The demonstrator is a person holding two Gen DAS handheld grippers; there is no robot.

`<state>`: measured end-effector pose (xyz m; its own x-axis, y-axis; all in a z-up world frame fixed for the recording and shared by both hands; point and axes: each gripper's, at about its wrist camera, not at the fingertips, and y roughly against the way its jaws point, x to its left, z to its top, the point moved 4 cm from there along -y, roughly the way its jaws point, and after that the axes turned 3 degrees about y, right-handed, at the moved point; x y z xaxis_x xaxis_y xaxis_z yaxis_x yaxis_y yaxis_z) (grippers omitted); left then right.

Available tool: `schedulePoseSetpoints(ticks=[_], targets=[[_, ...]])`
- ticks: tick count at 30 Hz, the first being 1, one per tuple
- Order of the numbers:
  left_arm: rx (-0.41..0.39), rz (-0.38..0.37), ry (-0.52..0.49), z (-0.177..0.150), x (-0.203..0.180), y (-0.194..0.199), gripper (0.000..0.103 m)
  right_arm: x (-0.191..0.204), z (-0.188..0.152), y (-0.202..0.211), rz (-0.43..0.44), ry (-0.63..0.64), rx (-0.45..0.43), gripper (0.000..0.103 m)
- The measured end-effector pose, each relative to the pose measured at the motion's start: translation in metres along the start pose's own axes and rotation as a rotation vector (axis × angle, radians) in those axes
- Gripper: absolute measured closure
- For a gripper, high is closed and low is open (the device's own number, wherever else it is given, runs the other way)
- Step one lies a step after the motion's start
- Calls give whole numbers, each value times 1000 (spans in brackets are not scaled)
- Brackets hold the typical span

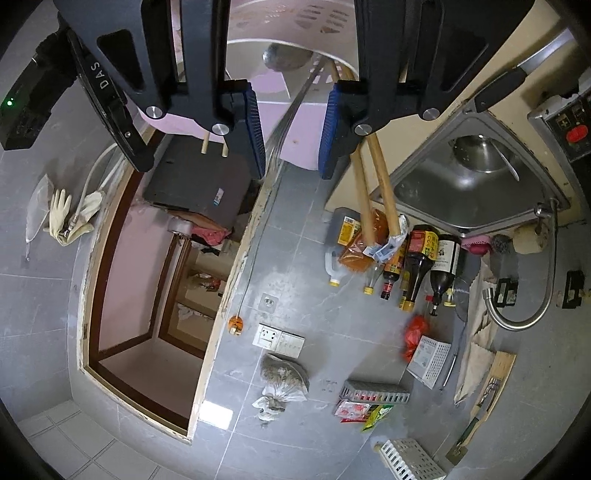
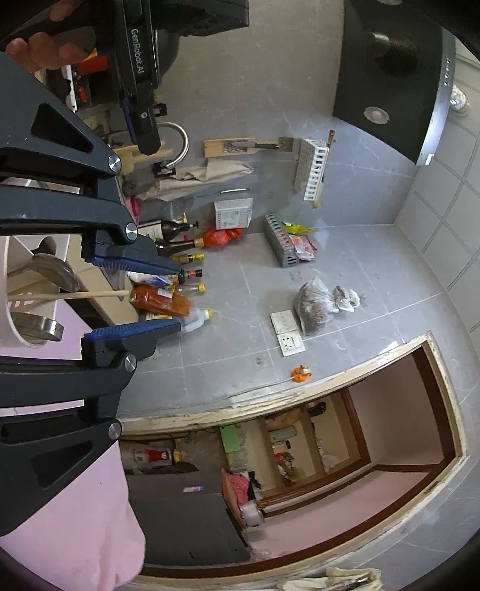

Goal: Organize utensils
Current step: 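Lower the fork and chopstick into the basket and open both tools, then move both tools back toward the last chopsticks on the cloth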

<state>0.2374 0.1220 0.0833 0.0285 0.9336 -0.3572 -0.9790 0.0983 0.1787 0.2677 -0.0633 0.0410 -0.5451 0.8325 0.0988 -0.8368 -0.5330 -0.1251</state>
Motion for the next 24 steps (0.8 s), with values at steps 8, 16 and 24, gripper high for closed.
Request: schedulePoseSetpoints(ticks=[8, 16, 24], targets=[[-18, -46, -34, 1, -22, 10, 63, -6, 15, 30, -61, 51, -4, 56], [-45, -90, -93, -12, -57, 18, 39, -26, 35, 75, -142, 111, 0, 34], [-17, -121, -162, -34, -94, 18, 11, -53, 40, 115, -217, 143, 50, 15]])
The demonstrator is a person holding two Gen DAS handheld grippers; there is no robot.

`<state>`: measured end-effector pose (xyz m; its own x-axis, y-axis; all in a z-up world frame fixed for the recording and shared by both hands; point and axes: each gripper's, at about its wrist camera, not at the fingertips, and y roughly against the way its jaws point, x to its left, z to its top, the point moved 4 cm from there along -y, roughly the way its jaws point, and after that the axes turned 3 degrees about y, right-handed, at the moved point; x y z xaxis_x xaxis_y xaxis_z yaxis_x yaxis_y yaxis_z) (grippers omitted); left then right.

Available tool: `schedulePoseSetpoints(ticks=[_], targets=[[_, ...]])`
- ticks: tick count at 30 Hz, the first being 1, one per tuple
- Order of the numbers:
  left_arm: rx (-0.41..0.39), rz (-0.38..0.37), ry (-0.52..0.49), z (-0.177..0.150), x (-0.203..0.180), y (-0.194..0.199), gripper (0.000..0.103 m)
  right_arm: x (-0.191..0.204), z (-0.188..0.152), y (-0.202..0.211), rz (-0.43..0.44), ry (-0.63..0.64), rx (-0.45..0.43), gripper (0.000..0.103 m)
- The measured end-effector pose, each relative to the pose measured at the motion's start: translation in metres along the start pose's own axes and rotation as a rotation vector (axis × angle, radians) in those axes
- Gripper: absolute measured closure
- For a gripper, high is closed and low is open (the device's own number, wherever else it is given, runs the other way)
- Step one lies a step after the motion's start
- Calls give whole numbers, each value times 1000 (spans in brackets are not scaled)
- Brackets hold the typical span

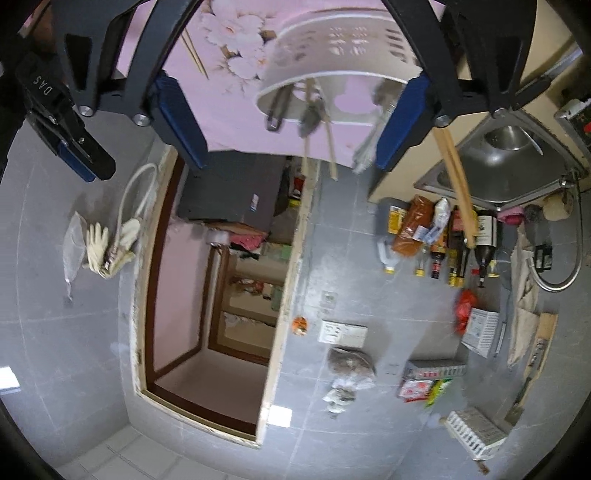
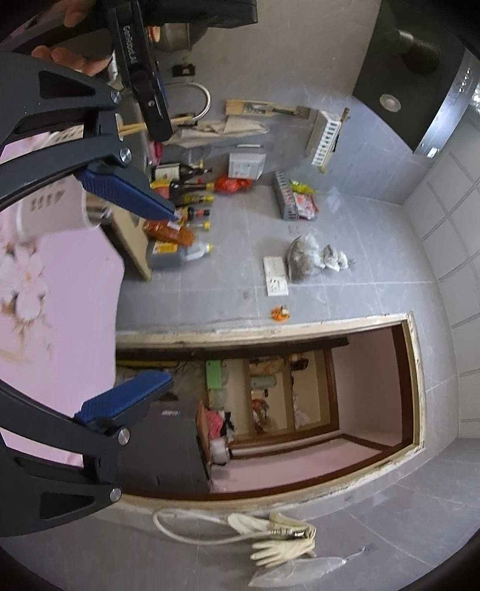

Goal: Organize utensils
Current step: 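Move both tools back toward the last chopsticks on the cloth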

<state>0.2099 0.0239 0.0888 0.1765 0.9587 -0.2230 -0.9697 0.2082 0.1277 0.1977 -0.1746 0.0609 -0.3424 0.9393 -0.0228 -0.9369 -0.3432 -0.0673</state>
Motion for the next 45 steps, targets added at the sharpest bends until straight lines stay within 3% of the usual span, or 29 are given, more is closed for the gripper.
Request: schedulePoseSetpoints(ticks=[6, 18, 22, 34, 37, 39, 45], targets=[[62, -44, -34, -23, -29, -11, 10, -29, -12, 17, -35, 5, 59, 0], [276, -124, -94, -87, -67, -37, 10, -70, -58, 45, -111, 27, 272, 0], [328, -117, -92, -106, -67, -45, 10, -74, -75, 47, -121, 18, 342, 0], [588, -67, -82, -145, -62, -73, 10, -75, -117, 25, -99, 17, 606, 0], [644, -40, -84, -151, -58, -79, 10, -71, -129, 18, -62, 25, 685, 7], [674, -27, -74, -155, -55, -82, 10, -67, -136, 15, -41, 32, 727, 18], [726, -6, -30, -158, -42, -86, 10, -55, -152, 6, 13, 54, 821, 26]])
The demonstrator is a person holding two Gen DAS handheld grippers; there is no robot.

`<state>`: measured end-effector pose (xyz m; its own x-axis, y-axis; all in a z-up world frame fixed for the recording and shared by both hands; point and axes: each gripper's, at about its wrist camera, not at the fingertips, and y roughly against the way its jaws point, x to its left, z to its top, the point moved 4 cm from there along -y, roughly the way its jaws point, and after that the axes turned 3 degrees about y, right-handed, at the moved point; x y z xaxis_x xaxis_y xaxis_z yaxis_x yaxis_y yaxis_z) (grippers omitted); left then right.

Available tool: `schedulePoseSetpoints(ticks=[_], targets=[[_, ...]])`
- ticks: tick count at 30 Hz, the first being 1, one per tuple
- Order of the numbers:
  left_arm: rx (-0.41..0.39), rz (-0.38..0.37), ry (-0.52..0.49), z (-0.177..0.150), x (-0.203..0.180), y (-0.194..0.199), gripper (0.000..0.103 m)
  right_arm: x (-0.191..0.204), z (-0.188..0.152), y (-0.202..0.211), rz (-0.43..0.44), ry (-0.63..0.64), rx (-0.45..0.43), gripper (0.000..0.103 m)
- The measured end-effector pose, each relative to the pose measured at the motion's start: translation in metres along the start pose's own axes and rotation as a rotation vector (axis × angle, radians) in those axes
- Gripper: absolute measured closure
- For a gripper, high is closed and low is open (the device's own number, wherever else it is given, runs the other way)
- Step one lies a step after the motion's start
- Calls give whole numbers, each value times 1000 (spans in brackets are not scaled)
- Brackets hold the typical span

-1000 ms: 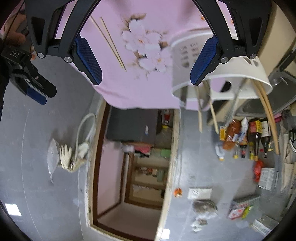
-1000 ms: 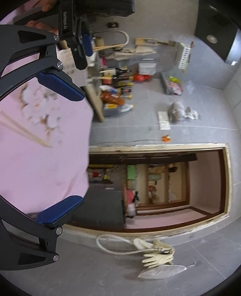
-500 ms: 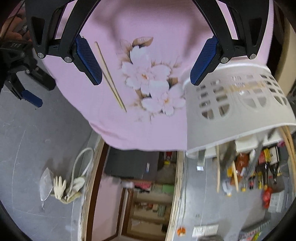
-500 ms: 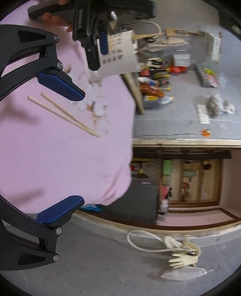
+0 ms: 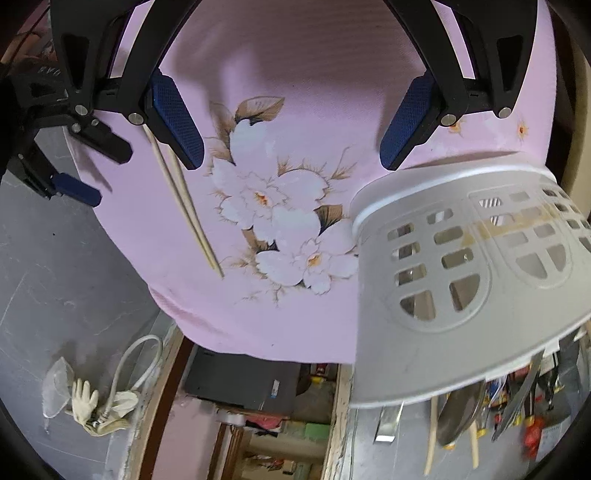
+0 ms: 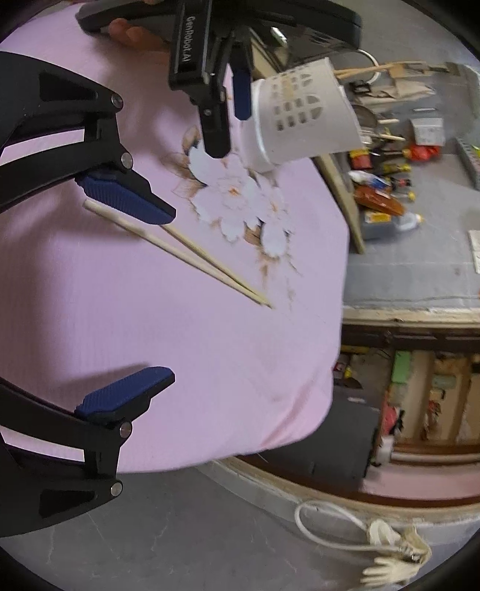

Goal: Organize utensils
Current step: 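Move both tools back toward the last chopsticks on the cloth, then grasp a chopstick with the right tool while the left tool grasps the other chopstick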

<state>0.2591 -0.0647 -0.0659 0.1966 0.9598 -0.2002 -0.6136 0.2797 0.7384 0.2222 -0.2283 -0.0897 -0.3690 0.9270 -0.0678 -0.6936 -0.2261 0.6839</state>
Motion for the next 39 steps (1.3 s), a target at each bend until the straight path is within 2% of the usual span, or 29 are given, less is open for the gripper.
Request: schedulePoseSetpoints(ticks=[5, 8, 10, 14, 16, 18, 21, 22, 28, 30, 32, 35, 39], targets=[[35, -5, 13, -1, 4, -2, 10, 7, -3, -17, 18, 29, 82, 33], [49, -19, 9, -1, 3, -2, 11, 11, 0, -21, -11, 62, 92, 36], [54, -27, -4, 0, 0, -2, 16, 13, 1, -24, -39, 89, 94, 40], [80, -48, -45, 2, -9, -8, 33, 10, 8, -32, -61, 100, 93, 56], [87, -56, -55, 5, -13, -12, 37, 3, 12, -36, -56, 83, 89, 66], [91, -64, -57, 10, -16, -16, 45, -4, 15, -38, -59, 68, 86, 81], [111, -91, -52, 20, -23, -25, 52, -15, 17, -39, -52, 49, 83, 97], [119, -98, -49, 22, -25, -29, 53, -18, 17, -38, -50, 41, 82, 99], [143, -117, -48, 39, -41, -48, 58, -35, 13, -29, -66, 4, 62, 100], [158, -109, -57, 43, -47, -57, 69, -43, 11, -27, -73, -17, 62, 100], [176, -97, -61, 44, -49, -65, 73, -52, 8, -23, -81, -36, 66, 100], [178, -88, -59, 51, -54, -72, 73, -60, 1, -16, -89, -49, 76, 100], [185, -79, -26, 56, -52, -81, 87, -64, -6, -8, -78, -63, 87, 100]])
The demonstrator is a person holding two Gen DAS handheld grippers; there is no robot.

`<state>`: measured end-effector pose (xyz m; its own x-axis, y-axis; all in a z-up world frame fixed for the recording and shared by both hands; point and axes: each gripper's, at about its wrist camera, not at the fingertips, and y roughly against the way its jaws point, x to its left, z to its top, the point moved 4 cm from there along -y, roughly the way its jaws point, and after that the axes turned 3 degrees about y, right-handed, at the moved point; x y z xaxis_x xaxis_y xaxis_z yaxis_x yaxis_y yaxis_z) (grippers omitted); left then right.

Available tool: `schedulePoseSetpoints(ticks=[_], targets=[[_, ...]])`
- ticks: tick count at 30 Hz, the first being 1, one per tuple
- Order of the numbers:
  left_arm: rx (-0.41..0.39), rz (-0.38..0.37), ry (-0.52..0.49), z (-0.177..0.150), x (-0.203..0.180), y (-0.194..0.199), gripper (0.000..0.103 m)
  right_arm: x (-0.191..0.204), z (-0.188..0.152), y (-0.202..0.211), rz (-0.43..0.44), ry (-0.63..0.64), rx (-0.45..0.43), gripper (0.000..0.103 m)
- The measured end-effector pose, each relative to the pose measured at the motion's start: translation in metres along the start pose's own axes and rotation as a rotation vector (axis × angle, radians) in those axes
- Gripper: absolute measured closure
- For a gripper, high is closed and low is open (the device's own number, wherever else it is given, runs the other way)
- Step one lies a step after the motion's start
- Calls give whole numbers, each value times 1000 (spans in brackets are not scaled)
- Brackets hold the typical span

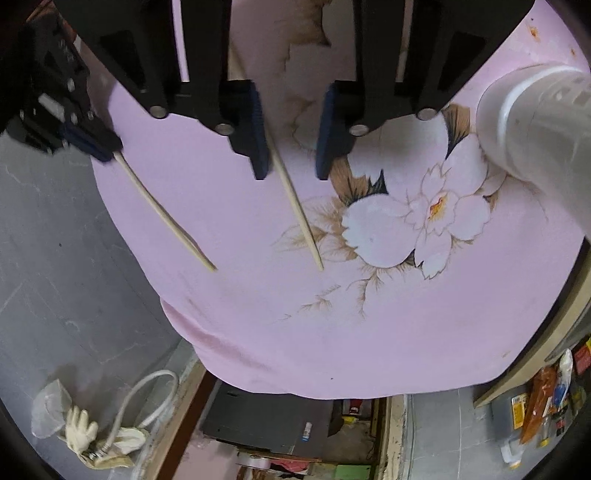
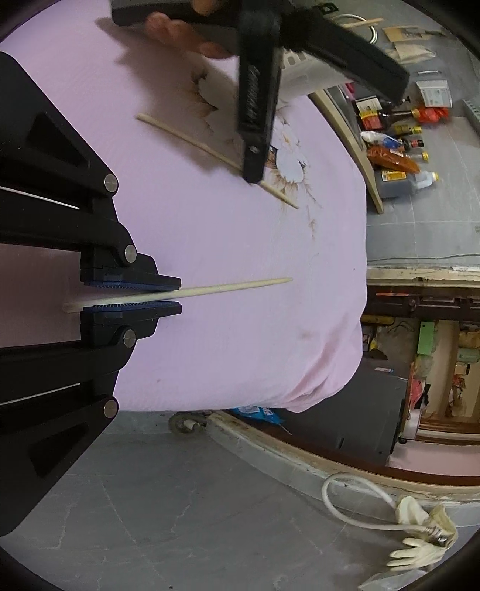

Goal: Organize utensils
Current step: 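Grasp a chopstick with the right tool while the left tool grasps the other chopstick, then lift both chopsticks upright and raise them above the cloth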

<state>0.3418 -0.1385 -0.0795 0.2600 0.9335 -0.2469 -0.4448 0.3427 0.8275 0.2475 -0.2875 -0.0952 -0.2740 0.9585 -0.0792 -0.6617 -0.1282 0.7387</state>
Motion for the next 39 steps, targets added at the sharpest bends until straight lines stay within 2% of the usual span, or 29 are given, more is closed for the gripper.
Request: schedulePoseSetpoints(ticks=[3, 10, 16, 20, 25, 32, 39], targets=[[5, -10, 24, 2, 4, -3, 97, 0, -1, 1, 10, -4, 7, 98], [24, -27, -7, -10, 3, 6, 99, -1, 15, -13, 59, -14, 41, 95], [45, -30, -26, -23, 6, 16, 100, 4, 39, -41, 100, 2, 104, 94], [52, -31, -14, -23, 7, 18, 99, 6, 54, -60, 123, -1, 151, 94], [71, -27, 12, -22, 7, 17, 99, 4, 57, -63, 126, -30, 168, 94], [55, -4, 30, -23, 7, 18, 100, 2, 46, -47, 190, -128, 87, 99], [-3, -35, 48, -33, 8, 29, 101, 7, 37, -17, 222, -213, -84, 99]])
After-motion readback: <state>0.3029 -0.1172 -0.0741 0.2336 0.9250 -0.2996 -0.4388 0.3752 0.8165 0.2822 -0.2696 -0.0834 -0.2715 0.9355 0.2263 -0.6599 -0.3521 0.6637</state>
